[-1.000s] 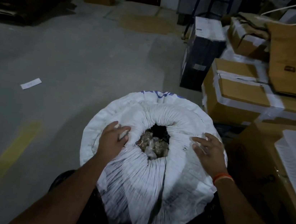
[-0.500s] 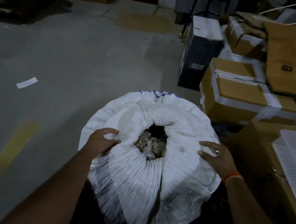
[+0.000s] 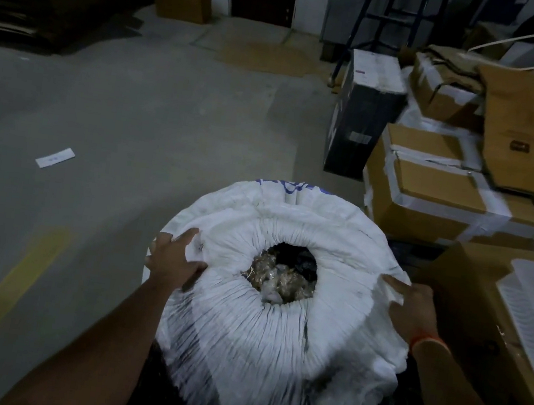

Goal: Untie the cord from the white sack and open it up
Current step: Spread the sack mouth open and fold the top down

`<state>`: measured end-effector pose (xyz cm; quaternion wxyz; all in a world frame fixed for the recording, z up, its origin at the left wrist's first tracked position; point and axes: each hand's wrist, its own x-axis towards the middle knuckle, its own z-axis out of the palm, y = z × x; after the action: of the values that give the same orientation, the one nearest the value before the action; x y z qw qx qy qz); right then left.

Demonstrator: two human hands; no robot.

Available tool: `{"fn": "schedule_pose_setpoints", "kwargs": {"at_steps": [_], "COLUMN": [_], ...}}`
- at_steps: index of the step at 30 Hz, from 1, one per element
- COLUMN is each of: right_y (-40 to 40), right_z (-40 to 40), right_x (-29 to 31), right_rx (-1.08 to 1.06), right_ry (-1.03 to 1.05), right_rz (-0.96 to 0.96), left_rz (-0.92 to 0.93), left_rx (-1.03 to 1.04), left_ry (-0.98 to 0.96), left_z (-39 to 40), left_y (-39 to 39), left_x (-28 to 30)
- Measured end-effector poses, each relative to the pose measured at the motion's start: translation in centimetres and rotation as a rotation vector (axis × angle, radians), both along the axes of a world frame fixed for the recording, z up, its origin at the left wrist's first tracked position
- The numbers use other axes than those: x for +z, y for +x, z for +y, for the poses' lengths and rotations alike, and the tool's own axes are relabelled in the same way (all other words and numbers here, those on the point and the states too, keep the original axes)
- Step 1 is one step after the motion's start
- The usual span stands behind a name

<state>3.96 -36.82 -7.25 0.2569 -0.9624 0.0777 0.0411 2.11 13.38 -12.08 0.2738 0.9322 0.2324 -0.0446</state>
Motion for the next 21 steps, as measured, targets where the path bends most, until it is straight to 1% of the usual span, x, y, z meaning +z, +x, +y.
{"fn": "schedule_pose_setpoints", "kwargs": {"at_steps": [2,5,6,7,9,10,12,13,15,18,21], "right_y": [0.9,2.5,3.3,4.2,6.5,7.6,9.8,10.7,12.0,13.8,15.0], "right_z": [-0.2,0.4,0.9,1.5,2.7,3.4,4.4,4.9,5.6,6.0,5.8], "right_x": [0.4,2.9,3.9,5.0,6.4,6.9,7.1,7.1,7.1,6.4,6.0], "right_rx": [0.028,0.043,0.091,0.164,0.312,0.354,0.421,0.451,0.479,0.545,0.638], "right_ry": [-0.018,-0.098,-0.075,-0.005,0.161,0.224,0.287,0.306,0.314,0.225,0.077], "right_rz": [-0.058,-0.174,-0.221,-0.243,-0.214,-0.162,-0.050,-0.004,0.072,0.177,0.261], "left_rz": [-0.078,-0.292,-0.339,-0.374,-0.405,-0.382,-0.260,-0.191,-0.060,0.074,0.108], "left_rx": [-0.001,-0.038,-0.062,-0.084,-0.127,-0.152,-0.185,-0.211,-0.264,-0.312,-0.430], "left_ry": [-0.111,-0.198,-0.214,-0.252,-0.361,-0.425,-0.552,-0.588,-0.593,-0.562,-0.519], "left_z": [-0.6,-0.5,-0.5,-0.8,-1.4,-1.7,-2.1,-2.2,-2.3,-1.8,-1.1], "left_y": [0.3,2.1,2.7,3.5,5.1,6.0,7.7,8.5,9.6,10.7,11.6], "left_x": [1.2,2.0,2.5,3.1,4.5,5.1,5.7,5.6,5.7,5.1,5.1]}}
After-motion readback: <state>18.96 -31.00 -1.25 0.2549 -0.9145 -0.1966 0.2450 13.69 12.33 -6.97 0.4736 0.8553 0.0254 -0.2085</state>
